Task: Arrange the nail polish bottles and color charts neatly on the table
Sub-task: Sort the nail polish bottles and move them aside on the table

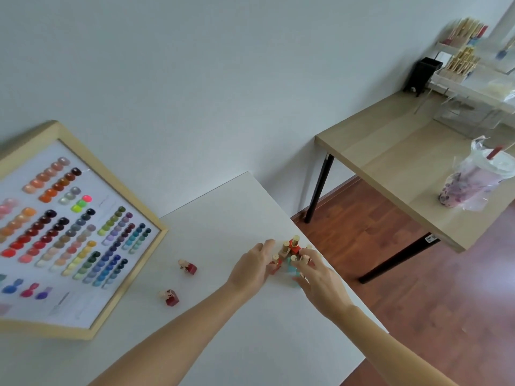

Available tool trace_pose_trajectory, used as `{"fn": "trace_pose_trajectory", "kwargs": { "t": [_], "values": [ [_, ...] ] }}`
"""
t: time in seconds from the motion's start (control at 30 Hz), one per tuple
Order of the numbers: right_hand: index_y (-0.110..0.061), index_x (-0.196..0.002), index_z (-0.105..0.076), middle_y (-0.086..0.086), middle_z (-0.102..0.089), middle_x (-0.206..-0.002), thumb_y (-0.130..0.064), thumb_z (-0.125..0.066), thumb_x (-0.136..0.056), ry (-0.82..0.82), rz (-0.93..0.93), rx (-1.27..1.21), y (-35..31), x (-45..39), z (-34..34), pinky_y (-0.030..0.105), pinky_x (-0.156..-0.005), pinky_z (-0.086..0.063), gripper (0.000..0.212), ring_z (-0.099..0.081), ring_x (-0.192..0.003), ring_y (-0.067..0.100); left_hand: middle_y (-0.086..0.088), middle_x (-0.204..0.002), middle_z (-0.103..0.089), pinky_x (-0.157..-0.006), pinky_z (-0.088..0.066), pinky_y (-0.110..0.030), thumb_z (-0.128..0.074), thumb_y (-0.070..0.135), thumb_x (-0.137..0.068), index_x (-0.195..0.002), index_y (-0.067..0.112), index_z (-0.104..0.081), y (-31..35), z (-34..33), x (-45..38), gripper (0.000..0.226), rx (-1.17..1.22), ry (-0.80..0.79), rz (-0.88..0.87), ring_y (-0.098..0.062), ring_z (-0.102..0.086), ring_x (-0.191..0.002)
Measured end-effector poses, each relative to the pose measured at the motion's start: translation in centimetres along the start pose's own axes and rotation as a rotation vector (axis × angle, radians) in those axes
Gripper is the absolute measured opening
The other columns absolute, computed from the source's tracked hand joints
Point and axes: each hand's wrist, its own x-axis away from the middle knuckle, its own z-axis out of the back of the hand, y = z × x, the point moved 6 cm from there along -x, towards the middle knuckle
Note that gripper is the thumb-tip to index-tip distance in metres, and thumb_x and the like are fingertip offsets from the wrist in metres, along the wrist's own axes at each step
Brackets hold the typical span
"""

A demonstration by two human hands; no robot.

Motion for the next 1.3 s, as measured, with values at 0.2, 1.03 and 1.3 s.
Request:
{"fn": "trace_pose_trajectory", "kwargs": {
  "t": [0.2,1.03,1.3],
  "values": [
    [-0.012,-0.093,-0.069,0.006,-0.064,-0.104,-0.010,-0.072,-0.081,0.145,0.186,-0.081,-5.4,-1.0,1.6,0.028,-0.046,-0.049,0.013,-0.065,-0.066,0.019,0.003,-0.112,-0.062,-0.069,-0.058,-0.031,-0.059,0.031,-0.091,-0.133,0.022,-0.040,-5.1,3.8,6.5,0.047,-0.046,0.115,0.005,-0.015,-0.065,-0.081],
    [-0.014,-0.116,-0.052,0.013,-0.052,-0.105,-0.011,-0.047,-0.096,-0.341,0.219,-0.139,-21.0,-11.6,-12.8,0.042,-0.071,-0.052,0.020,-0.057,-0.083,0.033,-0.007,-0.104,-0.062,-0.082,-0.053,-0.024,-0.056,0.014,-0.093,-0.107,0.010,-0.065,-19.5,5.8,14.9,0.017,-0.040,0.108,0.290,-0.021,-0.064,-0.088],
    [-0.007,-0.101,-0.059,0.010,-0.060,-0.099,-0.005,-0.051,-0.092,-0.274,0.167,-0.209,-17.7,-9.1,-10.9,0.038,-0.071,-0.051,0.012,-0.058,-0.081,0.029,0.000,-0.101,-0.065,-0.075,-0.038,0.000,-0.059,0.015,-0.091,-0.108,0.013,-0.067,-16.5,5.6,14.2,0.019,0.017,0.125,0.199,-0.012,-0.066,-0.089]
  ]
}}
